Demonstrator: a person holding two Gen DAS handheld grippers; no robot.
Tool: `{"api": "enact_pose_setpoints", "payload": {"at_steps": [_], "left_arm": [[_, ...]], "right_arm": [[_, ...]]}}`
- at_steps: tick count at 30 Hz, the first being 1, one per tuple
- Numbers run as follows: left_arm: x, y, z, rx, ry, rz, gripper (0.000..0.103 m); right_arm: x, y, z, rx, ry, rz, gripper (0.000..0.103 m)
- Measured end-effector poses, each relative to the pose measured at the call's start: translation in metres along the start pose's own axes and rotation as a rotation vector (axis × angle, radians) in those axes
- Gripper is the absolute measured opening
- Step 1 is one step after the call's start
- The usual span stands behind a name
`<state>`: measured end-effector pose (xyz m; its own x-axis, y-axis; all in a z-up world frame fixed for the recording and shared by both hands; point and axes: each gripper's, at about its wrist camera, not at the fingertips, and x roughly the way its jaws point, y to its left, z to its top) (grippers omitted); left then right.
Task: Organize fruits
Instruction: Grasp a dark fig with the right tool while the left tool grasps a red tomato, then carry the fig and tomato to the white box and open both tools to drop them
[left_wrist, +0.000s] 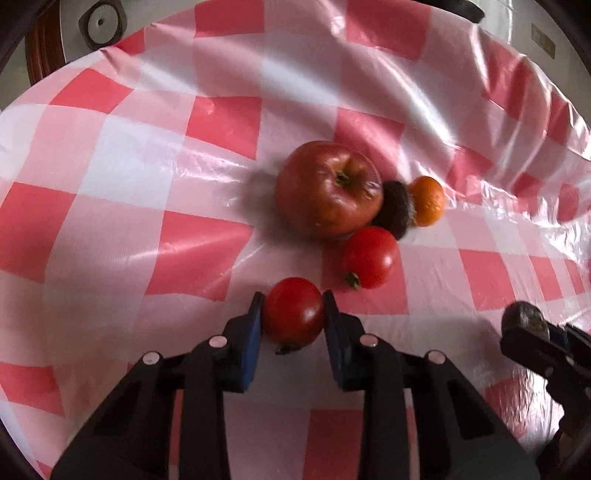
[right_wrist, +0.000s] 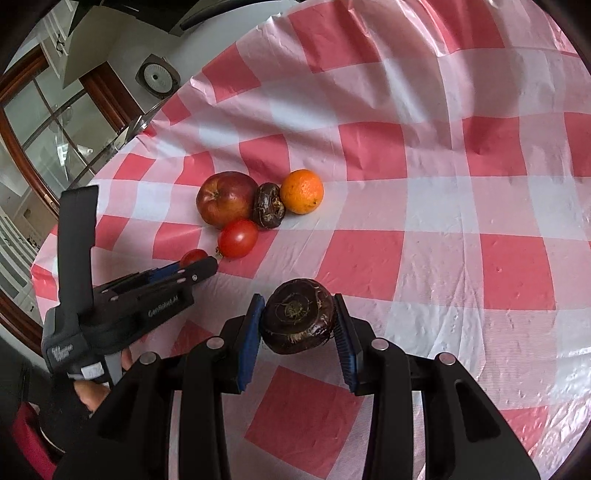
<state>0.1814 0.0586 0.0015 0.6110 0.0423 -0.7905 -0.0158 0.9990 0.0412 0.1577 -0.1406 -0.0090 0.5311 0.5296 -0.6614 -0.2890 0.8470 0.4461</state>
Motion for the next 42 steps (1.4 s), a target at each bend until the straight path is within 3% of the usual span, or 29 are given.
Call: {"api": "enact_pose_setpoints", "payload": {"at_steps": [4,9,14,20,29,40,42], "left_arm": [[-0.033,-0.002,-0.016,-0.075,-0.066,-0.05,0.031],[-0.082,0.0,-0.058,-0.174,-0.158,-0.076,0.031],[-0.091,0.03,-0.083,-0.344,-0.192,-0.105,0.031],[-0.077,0.041,-0.082,-0.393,-0.179,-0.168,0.031],[-0.069,0.046,-0.084,-0.434,-0.163,-0.199,0.031],[-0.068,0.048,-0.083,-0.455,-0.154,-0.187,0.031],[-0.073,0.048,-0.087,-0.463,-0.159,-0.147,0.031]], "right_arm": [[-0.001,0.0,0.0,0.002,-0.004,-0.004,0.037],[0.0,0.0,0.0,-0.003,0.002,-0.014,0.037],[0.001,0.0,0.0,-0.004,0.002,-0.019,0.037],[0.002,0.001,0.0,-0.012,0.006,-0.017,0.037],[0.0,-0.001,0.001,-0.007,-0.007,-0.003,0.037],[-0.004,-0.002,0.0,0.01,-0.015,0.01,0.037],[-0.004,-0.002,0.0,0.017,-0.018,0.002,0.037]]}}
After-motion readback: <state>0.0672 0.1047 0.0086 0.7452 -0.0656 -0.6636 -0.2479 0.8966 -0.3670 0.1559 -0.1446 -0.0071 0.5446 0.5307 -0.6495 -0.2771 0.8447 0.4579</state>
